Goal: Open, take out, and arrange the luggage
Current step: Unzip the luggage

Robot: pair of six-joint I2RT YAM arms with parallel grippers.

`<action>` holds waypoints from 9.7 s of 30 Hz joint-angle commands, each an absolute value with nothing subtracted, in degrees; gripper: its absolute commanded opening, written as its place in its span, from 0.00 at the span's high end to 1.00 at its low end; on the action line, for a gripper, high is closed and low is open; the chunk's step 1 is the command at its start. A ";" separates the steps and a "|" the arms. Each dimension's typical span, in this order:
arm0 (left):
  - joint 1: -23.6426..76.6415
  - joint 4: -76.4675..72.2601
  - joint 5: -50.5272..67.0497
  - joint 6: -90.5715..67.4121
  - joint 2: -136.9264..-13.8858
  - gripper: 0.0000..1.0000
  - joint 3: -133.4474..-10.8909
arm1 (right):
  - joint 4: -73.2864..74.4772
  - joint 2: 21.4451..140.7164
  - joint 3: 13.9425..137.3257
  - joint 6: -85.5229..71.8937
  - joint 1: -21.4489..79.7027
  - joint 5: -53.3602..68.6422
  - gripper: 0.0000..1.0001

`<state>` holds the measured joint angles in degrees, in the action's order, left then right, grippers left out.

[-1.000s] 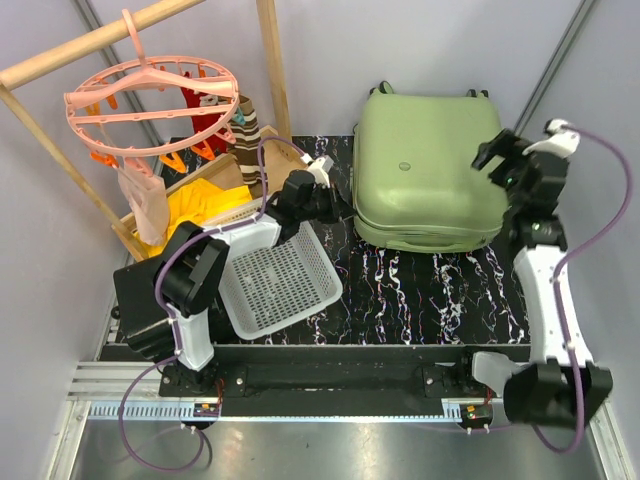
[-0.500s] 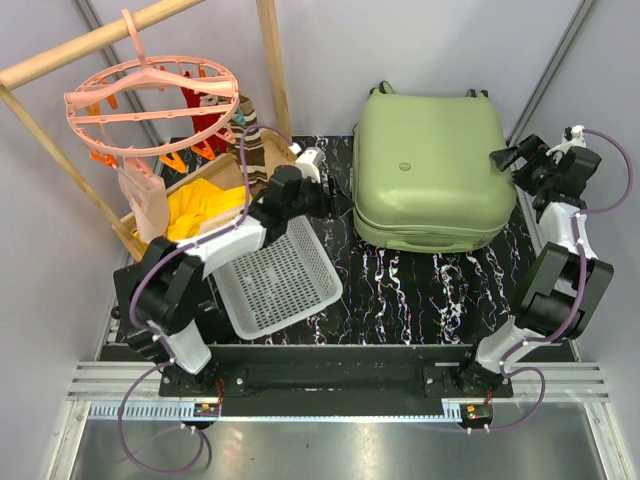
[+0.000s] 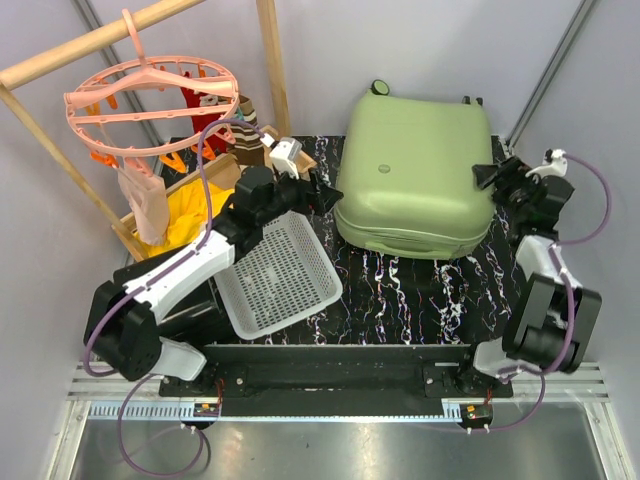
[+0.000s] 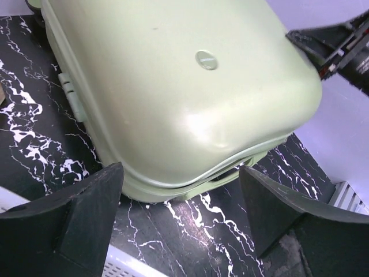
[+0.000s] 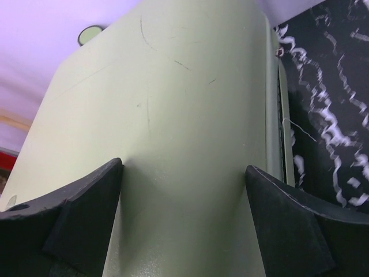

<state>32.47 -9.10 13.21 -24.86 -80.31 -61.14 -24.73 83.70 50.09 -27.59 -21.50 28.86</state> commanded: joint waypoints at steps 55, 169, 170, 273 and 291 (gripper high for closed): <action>30.67 -4.13 2.64 -19.42 -74.09 0.08 -55.37 | -1.63 38.49 18.64 -31.20 36.82 -20.99 0.37; 65.13 -22.42 -9.30 23.55 -112.93 0.15 -69.08 | -0.79 38.94 18.90 -33.66 21.97 -14.41 1.00; 65.13 -21.89 -9.75 23.82 -113.55 0.15 -70.21 | -0.79 38.85 18.72 -33.92 22.06 -14.33 1.00; 57.74 -37.45 -4.74 17.22 -96.41 0.30 -44.72 | 16.26 36.13 26.46 -38.50 17.58 -19.60 1.00; 61.17 -30.06 -8.35 26.63 -112.31 0.26 -59.58 | 14.33 33.75 24.35 -39.20 17.58 -16.44 1.00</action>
<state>61.47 -29.54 -8.03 25.08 -108.27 -54.89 18.50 34.83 24.10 -38.87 17.32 -18.39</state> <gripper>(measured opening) 0.747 0.009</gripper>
